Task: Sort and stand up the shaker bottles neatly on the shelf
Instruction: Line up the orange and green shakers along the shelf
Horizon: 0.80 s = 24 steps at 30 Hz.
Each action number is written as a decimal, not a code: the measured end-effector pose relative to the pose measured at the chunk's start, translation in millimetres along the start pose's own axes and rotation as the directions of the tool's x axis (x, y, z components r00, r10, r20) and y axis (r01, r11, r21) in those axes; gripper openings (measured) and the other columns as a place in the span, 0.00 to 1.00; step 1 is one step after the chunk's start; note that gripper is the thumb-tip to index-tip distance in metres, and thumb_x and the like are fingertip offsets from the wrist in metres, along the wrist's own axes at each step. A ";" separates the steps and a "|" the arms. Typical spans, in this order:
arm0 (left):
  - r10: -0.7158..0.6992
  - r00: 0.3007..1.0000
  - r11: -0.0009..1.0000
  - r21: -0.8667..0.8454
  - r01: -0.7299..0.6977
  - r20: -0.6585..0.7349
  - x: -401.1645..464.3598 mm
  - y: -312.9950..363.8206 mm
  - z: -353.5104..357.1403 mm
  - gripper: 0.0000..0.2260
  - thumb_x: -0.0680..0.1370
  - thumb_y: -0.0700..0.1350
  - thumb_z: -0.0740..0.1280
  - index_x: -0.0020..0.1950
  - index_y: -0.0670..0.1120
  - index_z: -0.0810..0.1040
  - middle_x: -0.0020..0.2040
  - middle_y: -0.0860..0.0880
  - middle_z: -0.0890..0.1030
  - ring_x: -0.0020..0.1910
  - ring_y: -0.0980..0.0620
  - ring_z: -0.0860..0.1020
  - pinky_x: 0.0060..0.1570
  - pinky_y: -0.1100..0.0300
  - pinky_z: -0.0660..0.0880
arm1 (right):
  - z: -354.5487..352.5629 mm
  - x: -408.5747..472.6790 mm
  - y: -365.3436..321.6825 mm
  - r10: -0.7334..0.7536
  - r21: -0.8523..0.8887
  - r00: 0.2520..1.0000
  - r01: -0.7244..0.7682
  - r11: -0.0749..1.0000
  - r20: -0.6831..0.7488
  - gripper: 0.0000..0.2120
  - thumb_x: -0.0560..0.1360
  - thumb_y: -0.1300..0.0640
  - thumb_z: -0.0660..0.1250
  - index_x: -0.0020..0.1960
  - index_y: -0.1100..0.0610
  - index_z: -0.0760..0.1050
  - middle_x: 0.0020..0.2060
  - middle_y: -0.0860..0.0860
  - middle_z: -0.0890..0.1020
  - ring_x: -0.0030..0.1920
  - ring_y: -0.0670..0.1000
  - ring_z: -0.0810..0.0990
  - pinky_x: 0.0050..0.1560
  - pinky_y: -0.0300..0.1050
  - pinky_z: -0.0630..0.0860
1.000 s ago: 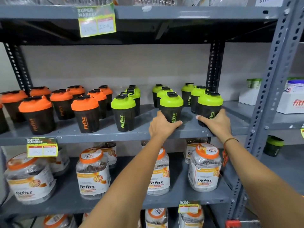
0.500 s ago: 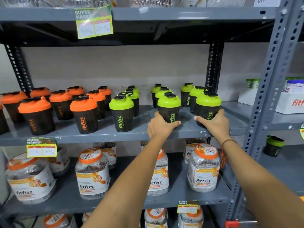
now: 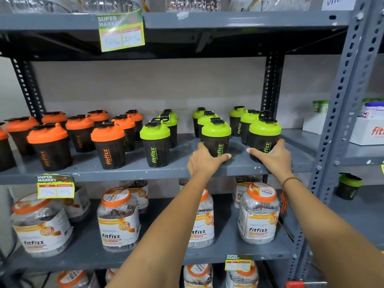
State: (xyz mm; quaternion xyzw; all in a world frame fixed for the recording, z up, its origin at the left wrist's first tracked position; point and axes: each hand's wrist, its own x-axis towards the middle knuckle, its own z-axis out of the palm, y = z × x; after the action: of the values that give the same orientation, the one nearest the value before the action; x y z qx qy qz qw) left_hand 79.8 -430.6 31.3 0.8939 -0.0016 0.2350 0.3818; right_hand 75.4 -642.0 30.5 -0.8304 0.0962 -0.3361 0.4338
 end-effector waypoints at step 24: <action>-0.050 0.999 0.985 -0.164 0.048 -0.002 -19.3 1.1 -21.2 0.51 0.56 0.76 0.69 0.71 0.49 0.62 0.62 0.48 0.78 0.60 0.44 0.76 0.46 0.52 0.73 | -13.7 -22.8 -14.6 0.072 0.234 0.993 -0.048 0.971 -0.094 0.56 0.63 0.33 0.75 0.79 0.55 0.53 0.75 0.56 0.64 0.75 0.58 0.61 0.73 0.59 0.62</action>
State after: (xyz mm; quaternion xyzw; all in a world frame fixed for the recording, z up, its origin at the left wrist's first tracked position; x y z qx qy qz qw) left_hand 53.5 -420.3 36.7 0.8584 0.0022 0.2274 0.4598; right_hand 47.4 -631.8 36.6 -0.7526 0.1035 -0.3738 0.5322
